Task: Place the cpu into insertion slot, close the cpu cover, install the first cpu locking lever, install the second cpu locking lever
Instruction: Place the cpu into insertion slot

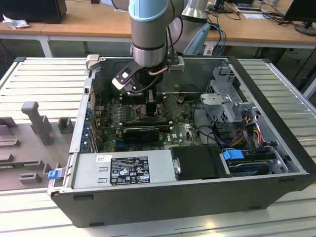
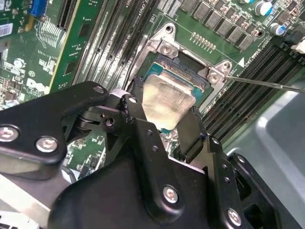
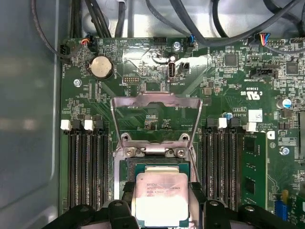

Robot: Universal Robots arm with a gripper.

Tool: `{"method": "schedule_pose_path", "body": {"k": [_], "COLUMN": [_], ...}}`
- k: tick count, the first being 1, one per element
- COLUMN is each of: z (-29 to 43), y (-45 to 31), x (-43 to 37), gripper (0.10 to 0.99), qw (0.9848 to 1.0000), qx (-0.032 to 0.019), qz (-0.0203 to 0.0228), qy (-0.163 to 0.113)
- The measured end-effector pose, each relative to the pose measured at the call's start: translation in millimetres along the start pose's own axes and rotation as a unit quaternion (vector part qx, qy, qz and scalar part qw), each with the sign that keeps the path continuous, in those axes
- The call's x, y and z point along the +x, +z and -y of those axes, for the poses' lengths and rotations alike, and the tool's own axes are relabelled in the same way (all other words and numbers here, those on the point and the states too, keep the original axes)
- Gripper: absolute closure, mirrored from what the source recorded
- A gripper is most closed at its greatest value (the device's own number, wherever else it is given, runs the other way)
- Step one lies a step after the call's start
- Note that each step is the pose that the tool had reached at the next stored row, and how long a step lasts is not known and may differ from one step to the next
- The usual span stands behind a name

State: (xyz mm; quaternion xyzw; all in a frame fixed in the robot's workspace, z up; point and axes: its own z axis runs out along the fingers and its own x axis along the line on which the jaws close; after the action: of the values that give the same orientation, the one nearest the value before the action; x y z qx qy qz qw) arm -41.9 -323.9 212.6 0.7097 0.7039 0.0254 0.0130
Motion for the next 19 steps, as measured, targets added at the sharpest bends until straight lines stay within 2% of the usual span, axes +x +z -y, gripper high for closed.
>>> {"method": "schedule_pose_path", "body": {"k": [12, 19], "z": [1.5, 1.6], "y": [10.9, 11.8], "x": [5.5, 5.6], "gripper": [0.557, 0.557], "qw": [1.0, 1.0], "qx": [0.0, 0.0], "qz": [0.0, 0.0], "qy": [0.0, 0.0]}}
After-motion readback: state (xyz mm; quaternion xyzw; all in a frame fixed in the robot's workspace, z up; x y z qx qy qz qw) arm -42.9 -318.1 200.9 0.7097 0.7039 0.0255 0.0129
